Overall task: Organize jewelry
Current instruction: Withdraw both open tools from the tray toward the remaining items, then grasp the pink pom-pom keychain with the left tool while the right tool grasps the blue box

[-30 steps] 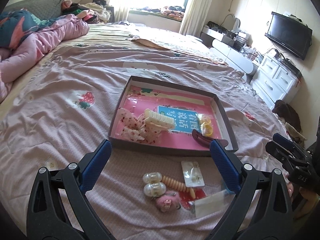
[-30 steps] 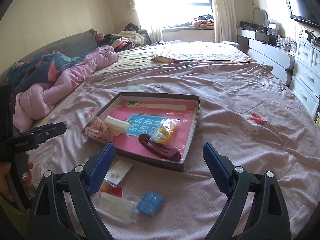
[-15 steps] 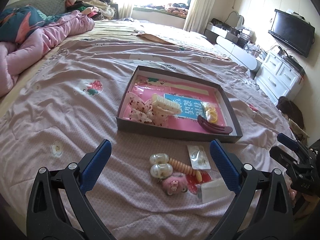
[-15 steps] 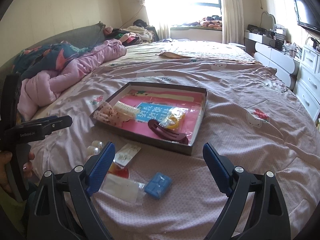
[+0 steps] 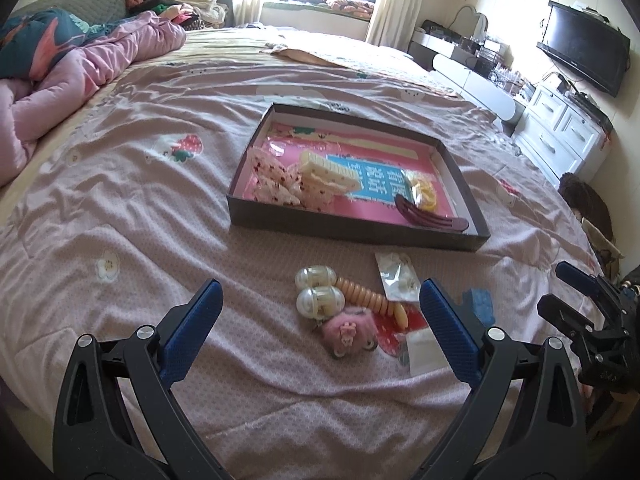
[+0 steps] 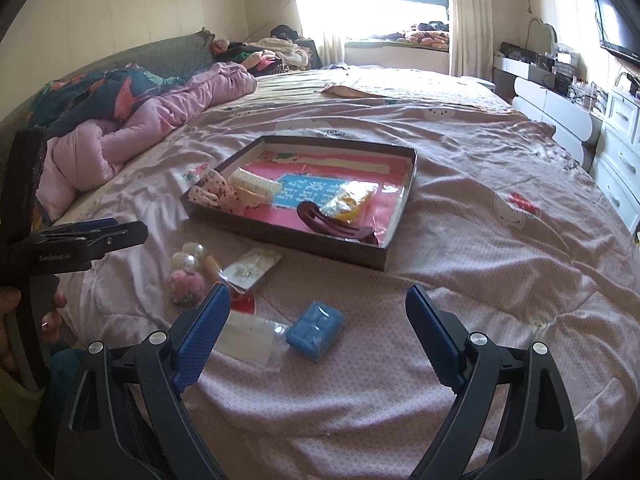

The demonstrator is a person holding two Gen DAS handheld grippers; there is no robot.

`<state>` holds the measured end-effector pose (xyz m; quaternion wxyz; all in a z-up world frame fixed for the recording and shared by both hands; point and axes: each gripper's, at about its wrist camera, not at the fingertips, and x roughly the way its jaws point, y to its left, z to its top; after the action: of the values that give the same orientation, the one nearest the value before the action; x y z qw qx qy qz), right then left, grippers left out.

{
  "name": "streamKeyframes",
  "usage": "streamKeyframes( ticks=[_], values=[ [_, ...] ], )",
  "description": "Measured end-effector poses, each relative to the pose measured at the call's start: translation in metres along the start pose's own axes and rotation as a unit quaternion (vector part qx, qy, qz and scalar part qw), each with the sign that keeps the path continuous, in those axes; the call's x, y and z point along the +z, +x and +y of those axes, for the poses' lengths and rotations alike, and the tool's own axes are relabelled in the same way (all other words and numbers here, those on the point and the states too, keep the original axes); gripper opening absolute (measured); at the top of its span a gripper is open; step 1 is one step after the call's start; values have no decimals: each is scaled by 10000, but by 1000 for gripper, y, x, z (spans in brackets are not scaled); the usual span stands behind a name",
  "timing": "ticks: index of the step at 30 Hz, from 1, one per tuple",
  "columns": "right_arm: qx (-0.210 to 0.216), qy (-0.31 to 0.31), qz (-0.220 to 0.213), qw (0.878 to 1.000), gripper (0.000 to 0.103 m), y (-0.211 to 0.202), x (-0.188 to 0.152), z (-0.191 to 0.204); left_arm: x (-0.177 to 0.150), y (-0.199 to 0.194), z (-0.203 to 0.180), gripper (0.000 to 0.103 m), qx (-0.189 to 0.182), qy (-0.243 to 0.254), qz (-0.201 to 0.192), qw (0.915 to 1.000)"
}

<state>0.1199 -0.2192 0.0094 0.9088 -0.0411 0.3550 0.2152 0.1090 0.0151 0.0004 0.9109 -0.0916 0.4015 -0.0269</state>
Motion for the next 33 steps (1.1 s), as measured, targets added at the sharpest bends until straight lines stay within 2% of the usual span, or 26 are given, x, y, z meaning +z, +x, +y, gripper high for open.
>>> streamKeyframes(
  ticks=[12,22,26,30,33],
  values=[
    [-116,-11,179,9998,87,7,-18,-10,-18,18,-5,90,-97,-37,374,9992],
    [-273,-178,341,9989,86,20,-31,-16,-27,34,-13,72,-376,-7,735,9966],
    [-322,-275,407,9983,86,28,-34,-17,-30,43,-12,69,-382,-84,908,9951],
    [-348,-363,479,9976,86,36,-37,-17,-31,50,-11,60,-406,-194,1005,9939],
    [-323,-419,549,9971,86,43,-40,-18,-31,54,-10,58,-420,-256,1041,9934]
  ],
)
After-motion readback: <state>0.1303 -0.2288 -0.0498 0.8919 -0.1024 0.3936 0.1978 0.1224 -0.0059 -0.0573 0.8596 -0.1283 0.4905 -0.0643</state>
